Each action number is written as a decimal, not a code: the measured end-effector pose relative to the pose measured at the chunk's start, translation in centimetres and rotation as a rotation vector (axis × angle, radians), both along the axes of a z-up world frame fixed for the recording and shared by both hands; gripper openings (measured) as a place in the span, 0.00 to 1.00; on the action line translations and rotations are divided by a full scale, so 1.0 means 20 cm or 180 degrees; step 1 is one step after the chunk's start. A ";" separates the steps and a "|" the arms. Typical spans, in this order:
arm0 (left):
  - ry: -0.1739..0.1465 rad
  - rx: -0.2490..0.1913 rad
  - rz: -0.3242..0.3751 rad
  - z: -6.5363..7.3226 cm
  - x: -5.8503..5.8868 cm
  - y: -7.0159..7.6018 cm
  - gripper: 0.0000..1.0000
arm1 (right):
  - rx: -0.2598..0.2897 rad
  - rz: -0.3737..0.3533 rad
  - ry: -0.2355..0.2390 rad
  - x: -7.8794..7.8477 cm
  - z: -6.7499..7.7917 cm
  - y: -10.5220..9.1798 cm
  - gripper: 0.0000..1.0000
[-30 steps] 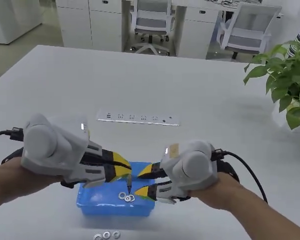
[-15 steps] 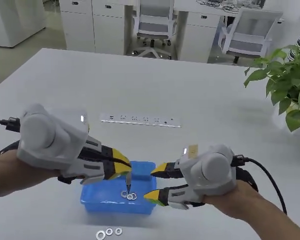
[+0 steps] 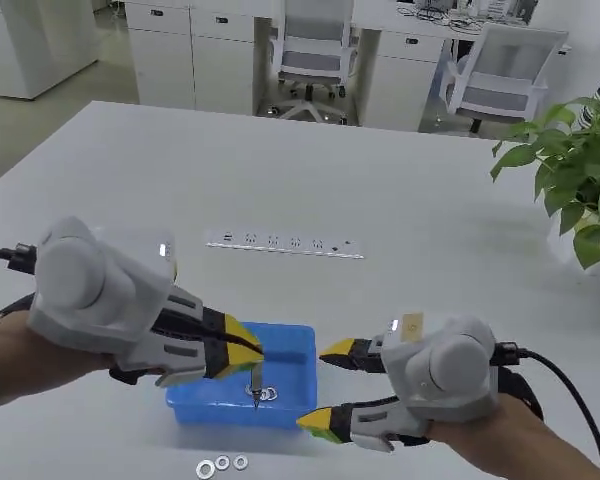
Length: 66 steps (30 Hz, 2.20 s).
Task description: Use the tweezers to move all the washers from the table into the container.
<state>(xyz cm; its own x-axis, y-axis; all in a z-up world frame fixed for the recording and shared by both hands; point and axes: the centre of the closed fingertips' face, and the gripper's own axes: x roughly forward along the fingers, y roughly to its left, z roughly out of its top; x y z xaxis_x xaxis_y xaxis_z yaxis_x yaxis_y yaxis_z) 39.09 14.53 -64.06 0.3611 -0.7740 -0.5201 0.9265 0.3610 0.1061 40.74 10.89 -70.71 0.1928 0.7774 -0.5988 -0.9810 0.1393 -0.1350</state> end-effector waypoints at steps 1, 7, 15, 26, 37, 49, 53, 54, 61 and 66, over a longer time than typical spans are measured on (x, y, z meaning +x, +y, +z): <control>0.0005 0.0003 -0.0003 -0.01 -0.01 0.00 0.05 | 0.0002 -0.0006 0.0004 0.00 0.00 0.00 0.49; 0.0060 0.0007 -0.0018 -0.05 -0.03 0.01 0.05 | 0.0041 -0.0046 0.0060 -0.04 -0.01 -0.02 0.55; 0.0095 0.0031 -0.0037 -0.10 -0.05 0.01 0.05 | 0.0090 -0.0115 0.0128 -0.07 -0.03 -0.03 0.65; 0.0152 0.0093 -0.0082 -0.18 -0.08 0.00 0.05 | 0.0159 -0.0141 0.0180 -0.12 -0.04 -0.04 0.73; 0.0192 0.0140 -0.0076 -0.24 -0.08 0.01 0.05 | 0.0117 -0.0155 0.0203 -0.14 -0.06 -0.06 0.74; 0.0235 0.0147 -0.0087 -0.27 -0.09 0.01 0.05 | 0.0108 -0.0159 0.0240 -0.16 -0.08 -0.06 0.74; 0.0256 0.0123 -0.0080 -0.28 -0.09 0.01 0.05 | 0.0100 -0.0158 0.0253 -0.17 -0.08 -0.06 0.74; 0.0256 0.0134 -0.0081 -0.28 -0.09 0.01 0.05 | 0.0095 -0.0157 0.0255 -0.17 -0.08 -0.06 0.74; 0.0262 0.0145 -0.0108 -0.28 -0.10 0.01 0.05 | 0.0084 -0.0147 0.0265 -0.17 -0.09 -0.06 0.74; 0.0262 0.0149 -0.0106 -0.29 -0.10 0.01 0.05 | 0.0089 -0.0138 0.0272 -0.18 -0.09 -0.05 0.73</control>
